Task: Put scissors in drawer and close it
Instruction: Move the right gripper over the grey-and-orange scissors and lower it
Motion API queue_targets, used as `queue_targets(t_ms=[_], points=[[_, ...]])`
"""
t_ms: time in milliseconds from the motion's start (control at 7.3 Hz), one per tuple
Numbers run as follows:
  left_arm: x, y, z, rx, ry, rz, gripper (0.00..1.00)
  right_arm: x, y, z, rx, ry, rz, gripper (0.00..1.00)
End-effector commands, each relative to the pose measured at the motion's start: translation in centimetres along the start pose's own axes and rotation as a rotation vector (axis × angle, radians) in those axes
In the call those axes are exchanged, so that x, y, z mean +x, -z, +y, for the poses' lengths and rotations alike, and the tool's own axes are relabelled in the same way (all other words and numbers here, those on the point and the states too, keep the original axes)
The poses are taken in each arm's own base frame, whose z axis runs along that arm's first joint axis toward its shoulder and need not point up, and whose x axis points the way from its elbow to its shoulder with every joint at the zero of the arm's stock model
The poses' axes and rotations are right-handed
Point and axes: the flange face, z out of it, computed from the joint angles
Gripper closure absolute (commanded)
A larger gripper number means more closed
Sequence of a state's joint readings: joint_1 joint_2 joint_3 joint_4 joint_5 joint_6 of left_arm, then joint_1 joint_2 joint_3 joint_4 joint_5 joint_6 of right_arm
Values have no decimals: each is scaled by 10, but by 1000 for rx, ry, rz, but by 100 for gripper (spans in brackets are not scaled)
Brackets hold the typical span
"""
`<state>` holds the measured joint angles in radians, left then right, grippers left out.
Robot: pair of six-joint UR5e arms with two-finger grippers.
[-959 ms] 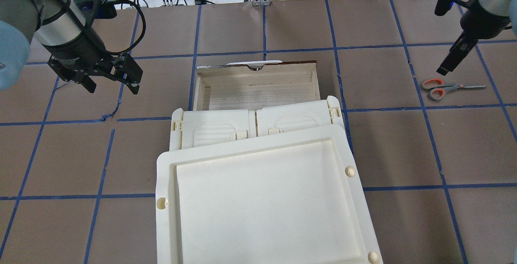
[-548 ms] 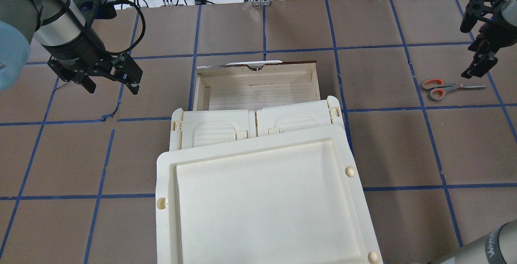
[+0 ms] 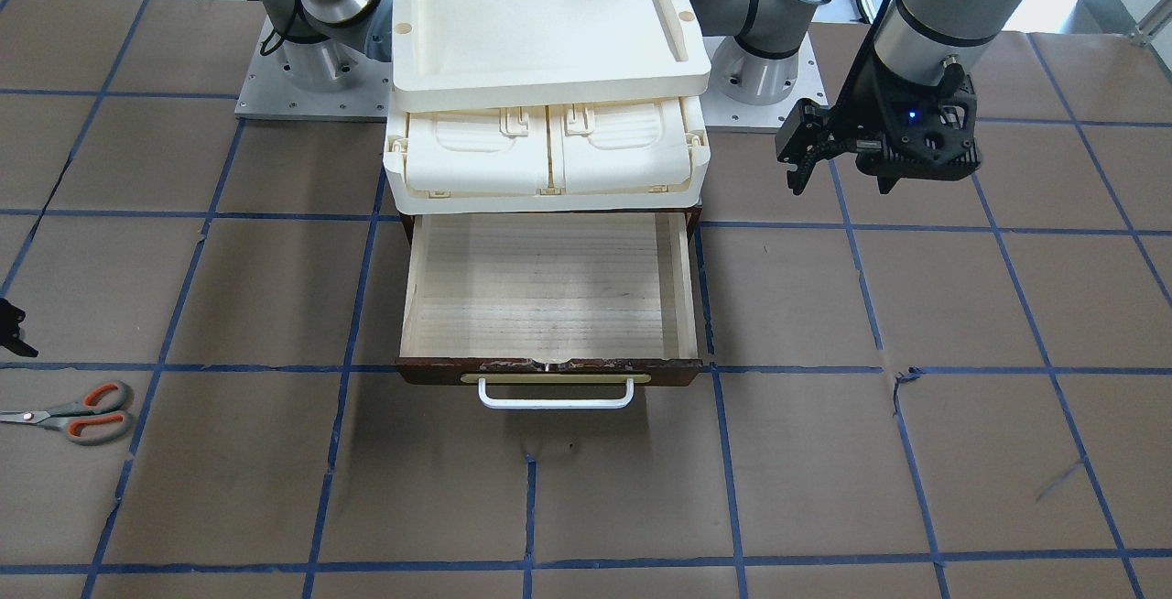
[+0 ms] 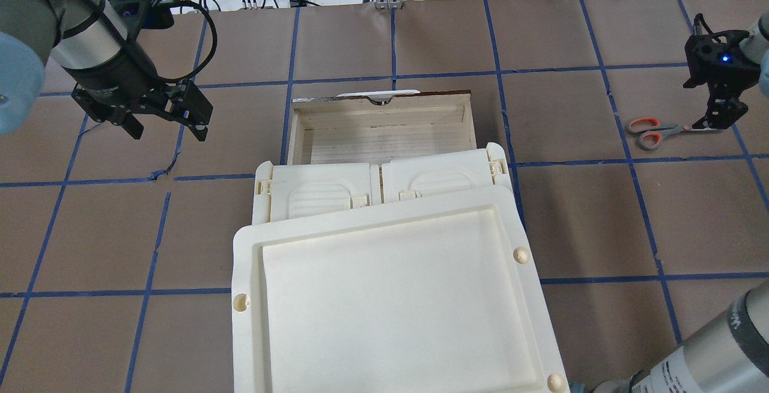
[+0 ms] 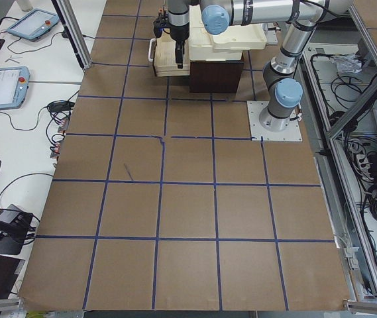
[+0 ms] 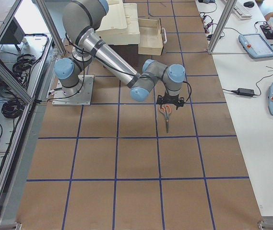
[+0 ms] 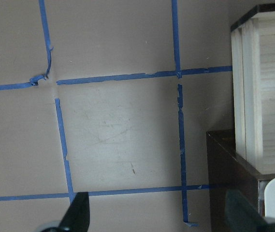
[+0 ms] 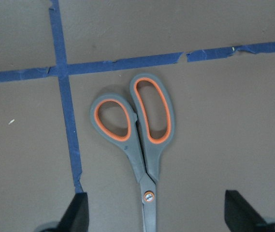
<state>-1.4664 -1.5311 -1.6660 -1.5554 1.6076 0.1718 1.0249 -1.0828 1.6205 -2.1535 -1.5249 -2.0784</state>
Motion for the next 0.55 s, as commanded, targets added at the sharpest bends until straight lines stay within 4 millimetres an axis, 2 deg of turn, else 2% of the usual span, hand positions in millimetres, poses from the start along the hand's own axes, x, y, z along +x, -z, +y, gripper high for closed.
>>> queue_targets(t_ms=[0,274,411], points=[[0,-1,0,-1,0,0,0,3,-32,3,14,149,-13,0],[0,-1,0,-1,0,2,0,0,-42,5,21,147,-29,1],[1,-1,0,-1,-2,0,0,-4,-56,20,31,125,-43,3]])
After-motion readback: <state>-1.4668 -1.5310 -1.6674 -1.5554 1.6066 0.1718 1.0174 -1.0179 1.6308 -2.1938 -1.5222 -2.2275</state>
